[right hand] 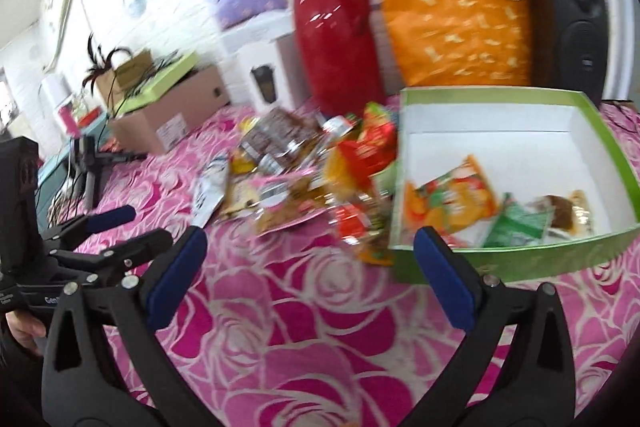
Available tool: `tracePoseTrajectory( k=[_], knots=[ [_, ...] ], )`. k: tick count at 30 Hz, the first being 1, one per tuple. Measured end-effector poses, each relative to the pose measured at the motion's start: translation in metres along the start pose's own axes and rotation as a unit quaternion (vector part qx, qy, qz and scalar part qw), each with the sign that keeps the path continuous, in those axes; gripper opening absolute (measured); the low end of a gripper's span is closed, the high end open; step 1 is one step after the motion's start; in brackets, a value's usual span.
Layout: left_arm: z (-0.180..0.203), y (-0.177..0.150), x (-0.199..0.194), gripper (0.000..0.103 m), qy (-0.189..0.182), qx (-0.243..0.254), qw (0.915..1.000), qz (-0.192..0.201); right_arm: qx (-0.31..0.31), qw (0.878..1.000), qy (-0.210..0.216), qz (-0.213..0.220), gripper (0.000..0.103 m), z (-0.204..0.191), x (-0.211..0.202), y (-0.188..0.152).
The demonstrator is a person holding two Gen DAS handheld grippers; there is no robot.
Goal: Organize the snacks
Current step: 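Grasp the white I'm snack bag with the left gripper while the right gripper grasps the pink bread bag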
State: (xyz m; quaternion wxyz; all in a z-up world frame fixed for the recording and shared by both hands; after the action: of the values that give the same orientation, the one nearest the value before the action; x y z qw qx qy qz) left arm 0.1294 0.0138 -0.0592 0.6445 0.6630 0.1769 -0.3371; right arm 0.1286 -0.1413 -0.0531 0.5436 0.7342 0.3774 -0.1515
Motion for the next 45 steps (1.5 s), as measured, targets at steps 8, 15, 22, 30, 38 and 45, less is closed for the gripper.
tracePoseTrajectory(
  k=[8, 15, 22, 30, 38, 45],
  knots=[
    [-0.055, -0.02, 0.001, 0.103, 0.007, -0.063, 0.998, -0.007, -0.008, 0.998, -0.008, -0.057, 0.1, -0.027, 0.068, 0.002],
    [-0.082, -0.015, 0.008, 0.103, 0.011, -0.078, 0.9969, -0.001, -0.06, 0.993, -0.071, -0.072, 0.068, -0.032, 0.113, 0.005],
    [-0.085, 0.017, 0.049, 0.103, -0.019, -0.114, 0.9932, -0.013, -0.061, 0.992, -0.082, -0.073, 0.039, -0.023, 0.092, -0.007],
    [-0.086, 0.028, 0.115, 0.1, -0.015, -0.134, 0.988, -0.075, -0.023, 0.994, -0.055, -0.088, 0.037, -0.016, 0.062, -0.04],
    [-0.083, 0.009, 0.116, 0.064, -0.06, -0.148, 0.9834, -0.086, -0.011, 0.995, -0.03, -0.1, 0.036, -0.019, 0.058, -0.048],
    [-0.063, 0.002, 0.073, 0.061, -0.048, -0.049, 0.9933, -0.093, -0.018, 0.995, -0.033, -0.097, 0.051, -0.02, 0.061, -0.051]
  ],
)
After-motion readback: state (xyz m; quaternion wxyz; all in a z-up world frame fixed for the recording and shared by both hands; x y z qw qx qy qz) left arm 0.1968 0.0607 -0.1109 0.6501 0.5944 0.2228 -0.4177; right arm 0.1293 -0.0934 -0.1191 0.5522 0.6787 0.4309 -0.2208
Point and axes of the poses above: each gripper's, at about its wrist camera, not at the fingertips, and x roughly the way its jaws point, z to its right, y to its top, the point moved 7 cm from there along x, roughly the way its jaws point, and after that the axes turned 7 degrees about x, right-handed, at the moved point
